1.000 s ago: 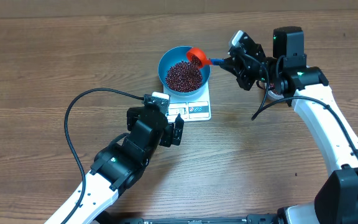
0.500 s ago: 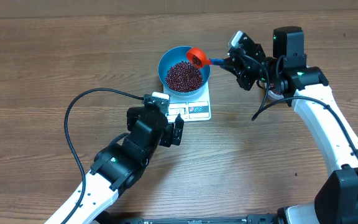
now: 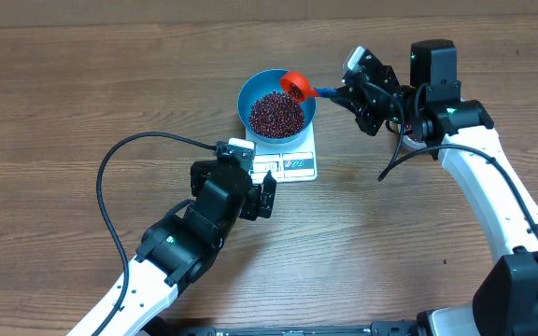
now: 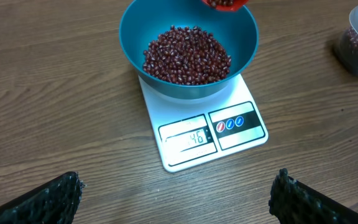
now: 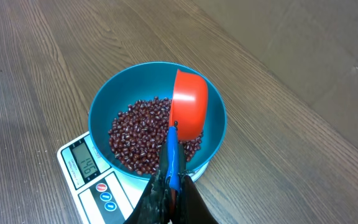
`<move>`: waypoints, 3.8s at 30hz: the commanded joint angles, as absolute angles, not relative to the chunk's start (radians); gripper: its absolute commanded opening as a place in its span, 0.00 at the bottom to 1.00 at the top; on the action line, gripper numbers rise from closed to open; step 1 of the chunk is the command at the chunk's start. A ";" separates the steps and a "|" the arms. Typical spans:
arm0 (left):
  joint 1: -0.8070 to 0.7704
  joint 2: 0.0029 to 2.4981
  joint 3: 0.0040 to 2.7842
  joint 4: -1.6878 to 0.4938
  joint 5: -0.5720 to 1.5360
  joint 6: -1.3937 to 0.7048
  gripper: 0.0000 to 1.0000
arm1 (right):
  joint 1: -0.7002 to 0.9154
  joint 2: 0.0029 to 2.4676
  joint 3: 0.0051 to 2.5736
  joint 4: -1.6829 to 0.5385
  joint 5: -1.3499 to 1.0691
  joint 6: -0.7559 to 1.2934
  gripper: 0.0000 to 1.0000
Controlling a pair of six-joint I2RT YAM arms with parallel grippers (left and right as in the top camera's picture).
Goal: Scoop item into bowl and weigh 150g on scale
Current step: 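Tilt the red scoop with the right gripper to pour beans into bowl, then lower the red scoop into the blue bowl with the right gripper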
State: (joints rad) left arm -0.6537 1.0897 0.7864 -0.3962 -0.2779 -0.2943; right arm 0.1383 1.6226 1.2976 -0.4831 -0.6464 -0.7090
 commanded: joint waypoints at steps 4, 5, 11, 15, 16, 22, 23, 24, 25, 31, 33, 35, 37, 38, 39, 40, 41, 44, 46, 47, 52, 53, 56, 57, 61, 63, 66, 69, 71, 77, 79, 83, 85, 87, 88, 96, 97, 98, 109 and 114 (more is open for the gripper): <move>-0.648 1.091 0.809 -0.393 -0.288 -0.311 0.99 | 0.139 1.629 1.297 -0.476 -0.645 -0.717 0.04; -0.648 1.091 0.809 -0.393 -0.288 -0.311 0.99 | 0.139 1.629 1.297 -0.476 -0.645 -0.717 0.04; -0.648 1.091 0.809 -0.393 -0.288 -0.311 0.99 | 0.139 1.629 1.297 -0.472 -0.645 -0.743 0.04; -0.648 1.091 0.809 -0.393 -0.288 -0.311 1.00 | 0.139 1.629 1.297 -0.472 -0.645 -0.743 0.04; -0.648 1.091 0.809 -0.393 -0.288 -0.311 1.00 | 0.139 1.629 1.297 -0.472 -0.645 -0.743 0.04; -0.648 1.091 0.809 -0.393 -0.288 -0.311 1.00 | 0.141 1.629 1.297 -0.481 -0.649 -0.817 0.04; -0.648 1.091 0.809 -0.393 -0.288 -0.311 0.99 | 0.141 1.629 1.297 -0.480 -0.649 -0.817 0.04; -0.648 1.091 0.809 -0.393 -0.288 -0.311 0.99 | 0.141 1.629 1.297 -0.480 -0.649 -0.817 0.04; -0.648 1.091 0.809 -0.393 -0.288 -0.311 0.99 | 0.140 1.629 1.297 -0.480 -0.649 -0.817 0.04; -0.648 1.091 0.809 -0.393 -0.288 -0.311 1.00 | 0.140 1.629 1.297 -0.480 -0.648 -0.854 0.04; -0.648 1.091 0.809 -0.393 -0.288 -0.311 1.00 | 0.140 1.629 1.297 -0.480 -0.648 -0.873 0.04; -0.648 1.091 0.809 -0.393 -0.288 -0.311 1.00 | 0.140 1.629 1.297 -0.480 -0.648 -0.873 0.04; -0.648 1.091 0.809 -0.393 -0.288 -0.311 0.99 | 0.140 1.629 1.297 -0.481 -0.648 -0.873 0.04; -0.648 1.091 0.809 -0.393 -0.288 -0.311 0.99 | 0.140 1.629 1.297 -0.481 -0.648 -0.873 0.04; -0.648 1.091 0.809 -0.393 -0.288 -0.311 1.00 | 0.140 1.629 1.297 -0.480 -0.648 -0.873 0.04; -0.648 1.091 0.809 -0.393 -0.288 -0.311 0.99 | 0.140 1.629 1.297 -0.480 -0.648 -0.873 0.04; -0.648 1.091 0.809 -0.393 -0.288 -0.311 0.99 | 0.140 1.629 1.297 -0.479 -0.648 -0.874 0.04; -0.648 1.091 0.809 -0.393 -0.288 -0.311 1.00 | 0.140 1.629 1.297 -0.481 -0.648 -0.905 0.04; -0.648 1.091 0.809 -0.393 -0.288 -0.311 0.99 | 0.140 1.629 1.297 -0.479 -0.648 -0.918 0.04; -0.648 1.091 0.809 -0.393 -0.288 -0.311 0.99 | 0.140 1.629 1.297 -0.479 -0.648 -0.918 0.04; -0.648 1.091 0.809 -0.393 -0.288 -0.311 0.99 | 0.140 1.630 1.296 -0.488 -0.648 -0.918 0.04; -0.648 1.091 0.809 -0.393 -0.288 -0.311 1.00 | 0.140 1.630 1.297 -0.488 -0.648 -0.918 0.04; -0.648 1.091 0.809 -0.393 -0.288 -0.311 1.00 | 0.140 1.630 1.296 -0.488 -0.648 -0.918 0.04; -0.648 1.091 0.809 -0.393 -0.288 -0.311 0.99 | 0.140 1.630 1.296 -0.488 -0.648 -0.918 0.04; -0.648 1.091 0.809 -0.393 -0.288 -0.311 1.00 | 0.140 1.630 1.296 -0.488 -0.648 -0.918 0.04; -0.648 1.091 0.809 -0.393 -0.288 -0.311 1.00 | 0.140 1.630 1.296 -0.488 -0.648 -0.918 0.04; -0.648 1.091 0.809 -0.393 -0.288 -0.311 1.00 | 0.140 1.630 1.296 -0.488 -0.648 -0.918 0.04; -0.648 1.091 0.809 -0.393 -0.288 -0.311 0.99 | 0.140 1.630 1.296 -0.488 -0.648 -0.918 0.04; -0.648 1.091 0.809 -0.393 -0.288 -0.311 1.00 | 0.140 1.630 1.296 -0.488 -0.648 -0.918 0.04; -0.648 1.091 0.809 -0.393 -0.288 -0.311 0.99 | 0.140 1.630 1.296 -0.488 -0.648 -0.918 0.04; -0.648 1.091 0.809 -0.393 -0.288 -0.311 1.00 | 0.140 1.630 1.296 -0.488 -0.648 -0.918 0.03; -0.648 1.091 0.809 -0.393 -0.288 -0.311 1.00 | 0.140 1.630 1.296 -0.488 -0.648 -0.918 0.04; -0.648 1.091 0.809 -0.393 -0.288 -0.311 0.99 | 0.140 1.630 1.296 -0.488 -0.648 -0.918 0.04; -0.648 1.091 0.809 -0.393 -0.288 -0.311 0.99 | 0.140 1.630 1.296 -0.488 -0.648 -0.918 0.04; -0.648 1.091 0.809 -0.393 -0.288 -0.311 0.99 | 0.140 1.630 1.296 -0.488 -0.648 -0.918 0.04; -0.648 1.091 0.809 -0.393 -0.288 -0.311 1.00 | 0.140 1.630 1.297 -0.488 -0.648 -0.918 0.04; -0.648 1.091 0.809 -0.393 -0.288 -0.311 0.99 | 0.140 1.630 1.296 -0.488 -0.648 -0.918 0.04; -0.648 1.091 0.809 -0.393 -0.288 -0.311 0.99 | 0.140 1.630 1.296 -0.488 -0.648 -0.918 0.04; -0.648 1.091 0.809 -0.393 -0.288 -0.311 0.99 | 0.140 1.630 1.296 -0.488 -0.648 -0.918 0.04; -0.648 1.091 0.809 -0.393 -0.288 -0.311 1.00 | 0.140 1.630 1.296 -0.491 -0.648 -0.918 0.04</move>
